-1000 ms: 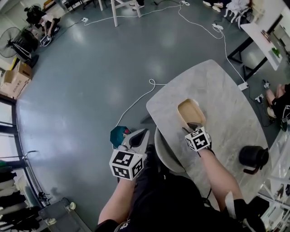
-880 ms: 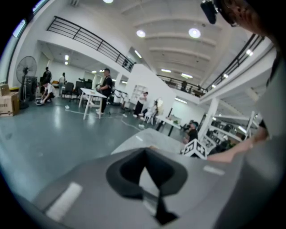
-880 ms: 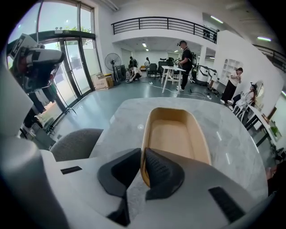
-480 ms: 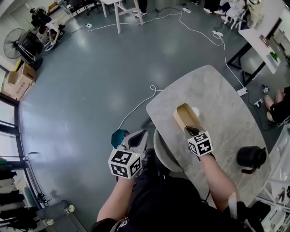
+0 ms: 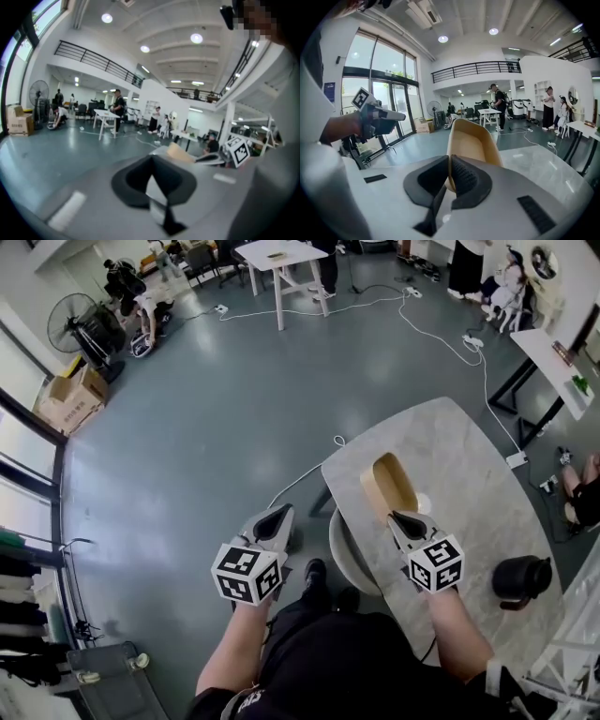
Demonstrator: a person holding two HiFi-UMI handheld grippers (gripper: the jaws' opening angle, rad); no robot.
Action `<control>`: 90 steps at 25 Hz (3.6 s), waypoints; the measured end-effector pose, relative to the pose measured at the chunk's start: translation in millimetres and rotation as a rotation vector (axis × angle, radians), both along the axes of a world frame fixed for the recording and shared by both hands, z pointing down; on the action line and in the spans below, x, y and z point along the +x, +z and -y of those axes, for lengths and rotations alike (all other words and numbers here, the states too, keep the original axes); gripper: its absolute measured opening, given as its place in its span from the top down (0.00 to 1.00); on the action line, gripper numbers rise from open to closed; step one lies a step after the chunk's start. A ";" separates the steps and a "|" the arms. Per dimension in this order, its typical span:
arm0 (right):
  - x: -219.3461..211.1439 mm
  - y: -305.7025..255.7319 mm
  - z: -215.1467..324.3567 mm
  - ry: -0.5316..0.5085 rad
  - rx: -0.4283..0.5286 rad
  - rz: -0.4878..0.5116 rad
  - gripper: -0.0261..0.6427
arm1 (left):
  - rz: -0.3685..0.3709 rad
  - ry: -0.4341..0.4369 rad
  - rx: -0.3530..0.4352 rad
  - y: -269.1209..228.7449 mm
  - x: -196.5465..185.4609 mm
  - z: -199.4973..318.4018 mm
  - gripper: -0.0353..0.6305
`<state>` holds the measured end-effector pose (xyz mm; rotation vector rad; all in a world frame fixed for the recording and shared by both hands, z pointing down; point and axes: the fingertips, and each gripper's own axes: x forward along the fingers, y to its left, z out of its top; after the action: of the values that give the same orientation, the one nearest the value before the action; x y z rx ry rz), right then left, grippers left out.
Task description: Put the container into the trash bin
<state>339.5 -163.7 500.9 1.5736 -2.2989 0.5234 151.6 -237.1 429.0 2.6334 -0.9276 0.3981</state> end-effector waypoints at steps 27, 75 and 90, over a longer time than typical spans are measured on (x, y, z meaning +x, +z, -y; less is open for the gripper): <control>-383.1 -29.0 60.8 -0.400 0.052 -0.015 0.94 | -0.069 -0.256 -0.006 22.0 -337.6 26.4 0.93; -445.9 430.9 151.7 -0.666 -0.533 -0.179 0.94 | 0.028 -0.411 -0.453 376.8 -375.4 85.6 0.93; -435.9 408.4 100.2 -0.535 -0.630 -0.117 0.79 | -0.031 -0.369 -0.480 354.5 -360.0 62.9 0.93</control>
<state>-96.3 -263.9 909.3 0.6500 -2.0501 0.8625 -208.4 -300.0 783.5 1.9855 -1.1177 0.4217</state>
